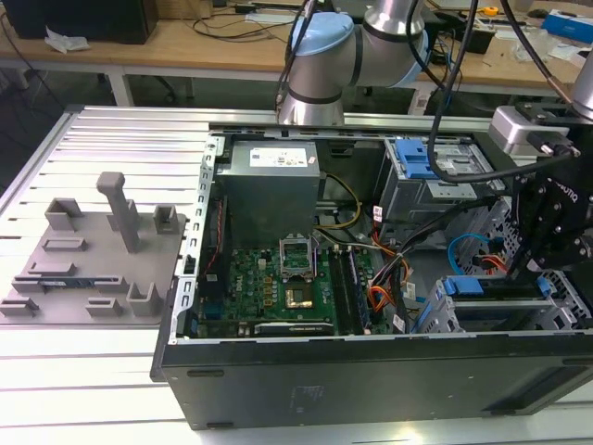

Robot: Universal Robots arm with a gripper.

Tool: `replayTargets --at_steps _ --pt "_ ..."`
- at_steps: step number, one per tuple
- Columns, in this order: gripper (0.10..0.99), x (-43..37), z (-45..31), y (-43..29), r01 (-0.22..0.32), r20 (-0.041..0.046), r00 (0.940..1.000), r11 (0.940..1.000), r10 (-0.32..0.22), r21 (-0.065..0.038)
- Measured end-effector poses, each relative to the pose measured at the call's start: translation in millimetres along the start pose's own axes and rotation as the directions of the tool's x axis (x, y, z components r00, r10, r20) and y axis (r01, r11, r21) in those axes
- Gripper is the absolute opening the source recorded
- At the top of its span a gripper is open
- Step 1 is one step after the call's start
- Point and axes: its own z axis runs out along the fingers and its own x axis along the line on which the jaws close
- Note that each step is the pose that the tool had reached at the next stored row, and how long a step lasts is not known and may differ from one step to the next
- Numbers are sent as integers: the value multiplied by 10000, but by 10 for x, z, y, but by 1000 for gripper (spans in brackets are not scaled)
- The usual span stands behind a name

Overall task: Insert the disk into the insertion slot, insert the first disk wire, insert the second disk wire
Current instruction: 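Insert the first disk wire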

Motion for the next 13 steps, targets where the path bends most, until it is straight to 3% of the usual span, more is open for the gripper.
replayTargets --at_steps 4,7,13 --pt "165 6 -6 0 0 28 10000 10000 0 -2" --pt "165 30 -165 -3 0 3 10000 10000 0 0" --pt "165 30 -167 -3 0 -12 10000 10000 0 1"
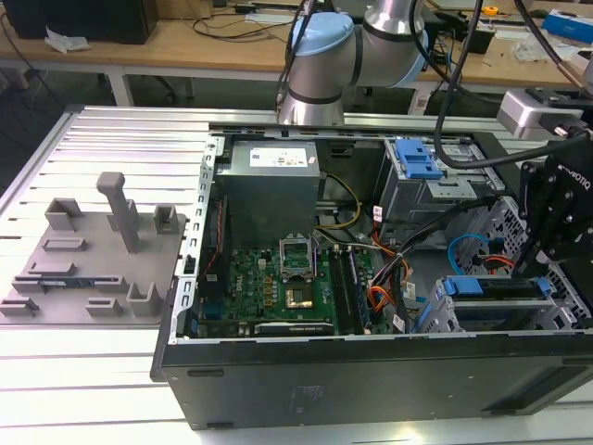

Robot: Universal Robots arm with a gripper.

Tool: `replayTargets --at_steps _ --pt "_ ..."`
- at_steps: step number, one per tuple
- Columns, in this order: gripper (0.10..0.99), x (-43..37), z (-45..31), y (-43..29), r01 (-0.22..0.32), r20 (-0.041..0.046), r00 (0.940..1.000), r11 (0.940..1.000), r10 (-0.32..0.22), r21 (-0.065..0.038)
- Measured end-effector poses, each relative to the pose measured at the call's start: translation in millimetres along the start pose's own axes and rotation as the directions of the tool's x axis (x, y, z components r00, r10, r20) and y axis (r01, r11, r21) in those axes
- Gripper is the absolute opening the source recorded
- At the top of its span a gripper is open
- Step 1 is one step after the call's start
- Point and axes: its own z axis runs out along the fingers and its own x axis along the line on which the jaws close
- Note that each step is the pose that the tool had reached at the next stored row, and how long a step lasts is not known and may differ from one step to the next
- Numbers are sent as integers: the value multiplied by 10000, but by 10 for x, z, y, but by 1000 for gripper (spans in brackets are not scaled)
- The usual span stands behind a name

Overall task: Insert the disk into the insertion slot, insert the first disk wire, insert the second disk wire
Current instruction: 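Insert the first disk wire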

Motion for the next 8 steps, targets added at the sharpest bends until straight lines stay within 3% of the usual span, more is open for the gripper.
replayTargets --at_steps 8 --pt "165 -6 40 1 0 1 10000 10000 0 0"
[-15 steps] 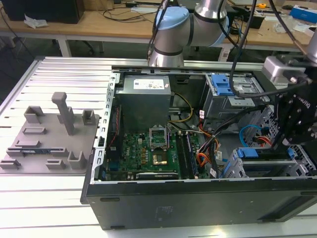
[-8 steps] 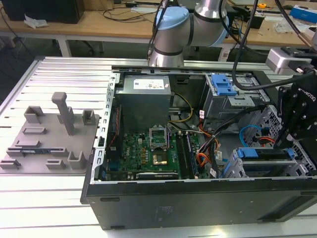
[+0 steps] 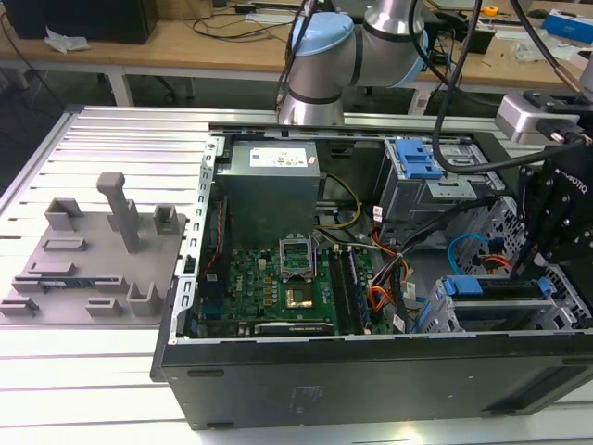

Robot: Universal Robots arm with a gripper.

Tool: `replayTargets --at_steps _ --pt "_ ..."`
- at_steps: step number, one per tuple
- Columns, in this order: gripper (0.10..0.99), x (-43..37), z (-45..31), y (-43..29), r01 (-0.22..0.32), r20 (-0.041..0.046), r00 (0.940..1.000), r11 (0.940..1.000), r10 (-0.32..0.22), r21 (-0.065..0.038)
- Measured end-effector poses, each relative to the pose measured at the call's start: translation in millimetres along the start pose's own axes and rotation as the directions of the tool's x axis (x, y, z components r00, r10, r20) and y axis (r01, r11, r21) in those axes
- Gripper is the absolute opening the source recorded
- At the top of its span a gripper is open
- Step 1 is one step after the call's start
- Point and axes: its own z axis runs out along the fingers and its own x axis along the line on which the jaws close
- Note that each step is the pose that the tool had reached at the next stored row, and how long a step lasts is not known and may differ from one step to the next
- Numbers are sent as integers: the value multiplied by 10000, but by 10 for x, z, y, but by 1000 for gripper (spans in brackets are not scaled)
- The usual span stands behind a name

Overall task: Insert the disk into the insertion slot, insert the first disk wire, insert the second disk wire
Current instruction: 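Insert the first disk wire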

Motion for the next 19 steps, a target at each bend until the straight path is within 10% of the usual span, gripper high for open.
replayTargets --at_steps 19 --pt "165 -2 14 4 -1 -3 10000 10000 1 0"
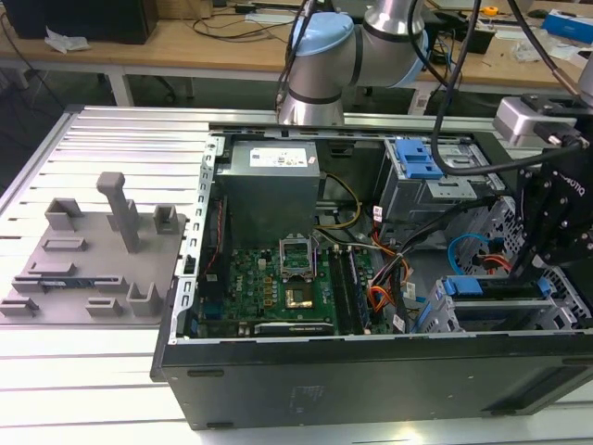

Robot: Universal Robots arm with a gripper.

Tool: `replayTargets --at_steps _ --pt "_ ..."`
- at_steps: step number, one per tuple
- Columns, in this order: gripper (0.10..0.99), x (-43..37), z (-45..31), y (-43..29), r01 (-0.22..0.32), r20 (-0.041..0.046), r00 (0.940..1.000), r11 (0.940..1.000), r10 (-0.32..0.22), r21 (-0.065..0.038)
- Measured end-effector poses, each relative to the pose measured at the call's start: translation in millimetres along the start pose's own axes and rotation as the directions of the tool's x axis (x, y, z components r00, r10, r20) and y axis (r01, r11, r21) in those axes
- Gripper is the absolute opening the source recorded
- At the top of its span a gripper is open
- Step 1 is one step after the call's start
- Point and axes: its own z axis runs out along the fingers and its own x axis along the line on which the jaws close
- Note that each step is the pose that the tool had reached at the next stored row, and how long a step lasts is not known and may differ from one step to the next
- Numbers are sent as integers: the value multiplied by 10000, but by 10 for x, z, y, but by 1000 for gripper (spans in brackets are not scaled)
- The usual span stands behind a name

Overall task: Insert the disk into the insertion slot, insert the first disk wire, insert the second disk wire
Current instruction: 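Insert the first disk wire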

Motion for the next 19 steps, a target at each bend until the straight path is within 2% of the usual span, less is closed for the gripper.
replayTargets --at_steps 19 --pt "165 -14 14 9 6 -4 10000 10000 -6 1"
